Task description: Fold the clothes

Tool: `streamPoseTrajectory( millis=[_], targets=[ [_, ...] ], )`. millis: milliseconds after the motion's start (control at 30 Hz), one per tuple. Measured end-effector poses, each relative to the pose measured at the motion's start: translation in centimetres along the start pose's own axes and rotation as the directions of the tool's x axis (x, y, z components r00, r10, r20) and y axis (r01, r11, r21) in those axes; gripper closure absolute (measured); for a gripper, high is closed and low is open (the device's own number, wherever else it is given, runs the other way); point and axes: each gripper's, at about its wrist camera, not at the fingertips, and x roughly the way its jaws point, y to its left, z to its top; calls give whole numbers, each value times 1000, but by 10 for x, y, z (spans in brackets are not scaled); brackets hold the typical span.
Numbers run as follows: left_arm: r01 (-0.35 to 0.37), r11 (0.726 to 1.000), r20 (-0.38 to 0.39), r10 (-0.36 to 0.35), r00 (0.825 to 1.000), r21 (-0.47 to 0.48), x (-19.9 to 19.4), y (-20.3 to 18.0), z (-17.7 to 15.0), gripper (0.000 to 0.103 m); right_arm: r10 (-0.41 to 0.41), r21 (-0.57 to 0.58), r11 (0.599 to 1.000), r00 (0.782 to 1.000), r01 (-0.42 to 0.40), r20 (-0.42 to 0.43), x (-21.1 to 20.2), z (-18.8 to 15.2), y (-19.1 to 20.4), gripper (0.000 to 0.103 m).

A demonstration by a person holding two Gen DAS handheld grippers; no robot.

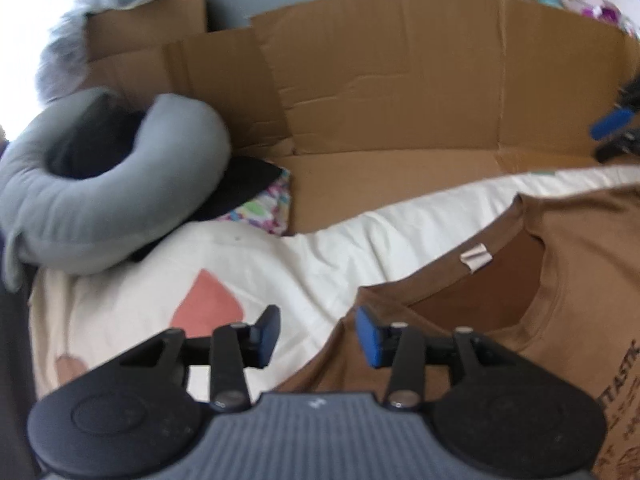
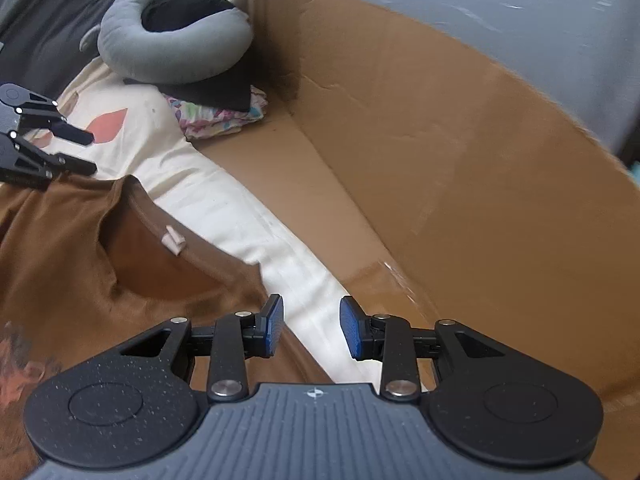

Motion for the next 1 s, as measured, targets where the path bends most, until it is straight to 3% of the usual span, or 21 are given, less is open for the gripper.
streamPoseTrajectory(
  millis=[200, 467, 800, 1000],
  targets=[
    [-14, 999, -2, 14, 1000, -44, -36, -2, -3, 58, -49, 26, 998, 998, 50, -27, -46, -35, -31, 65],
    [-14, 997, -19, 12, 1000, -74, -74, -41, -27, 58, -113, 80, 989, 989, 121, -96, -92, -97, -58, 65],
    [32, 998, -66, -36, 997, -57, -113, -96, -63, 58, -205, 203, 953, 971, 227, -124, -116, -175, -70, 66],
    [33, 989, -76, -45, 996, -147, -135, -94, -85, 55, -226, 256, 933, 965, 254, -134, -117, -207, -66, 66]
  ],
)
